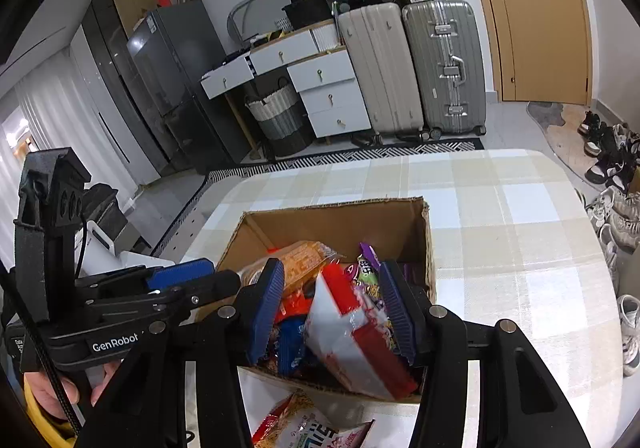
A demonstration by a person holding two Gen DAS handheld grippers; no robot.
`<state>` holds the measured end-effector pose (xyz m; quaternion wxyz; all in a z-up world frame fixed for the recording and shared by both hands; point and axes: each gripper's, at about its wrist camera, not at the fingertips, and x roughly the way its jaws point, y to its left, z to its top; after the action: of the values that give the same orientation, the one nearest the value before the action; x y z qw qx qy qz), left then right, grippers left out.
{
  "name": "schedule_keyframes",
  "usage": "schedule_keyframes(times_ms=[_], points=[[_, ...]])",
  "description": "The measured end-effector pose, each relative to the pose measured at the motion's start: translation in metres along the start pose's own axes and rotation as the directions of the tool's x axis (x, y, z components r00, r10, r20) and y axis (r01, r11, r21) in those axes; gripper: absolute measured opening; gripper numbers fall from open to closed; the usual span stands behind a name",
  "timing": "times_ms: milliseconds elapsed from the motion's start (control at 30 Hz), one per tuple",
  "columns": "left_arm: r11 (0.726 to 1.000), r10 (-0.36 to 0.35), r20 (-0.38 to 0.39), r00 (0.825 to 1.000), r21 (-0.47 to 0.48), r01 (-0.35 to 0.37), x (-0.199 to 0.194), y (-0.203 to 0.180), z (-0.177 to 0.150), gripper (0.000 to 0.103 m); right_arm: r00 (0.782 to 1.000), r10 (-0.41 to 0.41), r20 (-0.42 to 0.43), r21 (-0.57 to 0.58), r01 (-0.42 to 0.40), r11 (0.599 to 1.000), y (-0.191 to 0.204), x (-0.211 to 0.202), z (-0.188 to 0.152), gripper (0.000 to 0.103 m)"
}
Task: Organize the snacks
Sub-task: 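Open both tools to drop the bread roll and snack bag into the box, then withdraw both tools from the box toward the remaining packets on the table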
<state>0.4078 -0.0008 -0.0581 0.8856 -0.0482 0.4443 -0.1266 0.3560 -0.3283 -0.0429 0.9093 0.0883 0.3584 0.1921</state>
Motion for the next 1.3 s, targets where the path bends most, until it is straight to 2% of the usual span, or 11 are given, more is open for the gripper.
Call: schedule_keyframes(times_ms=[467,800,933,1100,1167,1300], points=[[1.000,-0.008,0.003,1.000,0.015,0.008,-0.030,-0.016,-0.018,0.039,1.000,-0.009,0.016,-0.003,0.009,1.000,0.004,-0.014,-0.001,0.051],[1.000,-0.021,0.008,1.000,0.018,0.021,-0.058,-0.034,-0.050,0.040,0.995,-0.017,0.099,-0.035,0.020,0.999,0.020,-0.068,-0.015,0.051],[0.999,-0.017,0.019,1.000,0.035,0.016,-0.073,-0.044,-0.065,0.052,0.993,-0.013,0.116,-0.041,0.018,0.999,0.024,-0.090,-0.029,0.051],[0.999,-0.019,0.046,0.999,0.029,0.017,-0.098,-0.054,-0.087,0.055,0.993,-0.022,0.115,-0.027,0.025,0.999,0.020,-0.111,-0.052,0.051],[1.000,-0.002,0.055,0.998,0.028,0.001,-0.105,-0.057,-0.096,0.064,0.993,-0.027,0.113,-0.016,0.029,0.999,0.018,-0.121,-0.062,0.051],[1.000,0.012,0.081,0.997,0.025,-0.014,-0.125,-0.062,-0.117,0.069,0.994,-0.028,0.109,0.002,0.028,1.000,0.015,-0.138,-0.085,0.052]])
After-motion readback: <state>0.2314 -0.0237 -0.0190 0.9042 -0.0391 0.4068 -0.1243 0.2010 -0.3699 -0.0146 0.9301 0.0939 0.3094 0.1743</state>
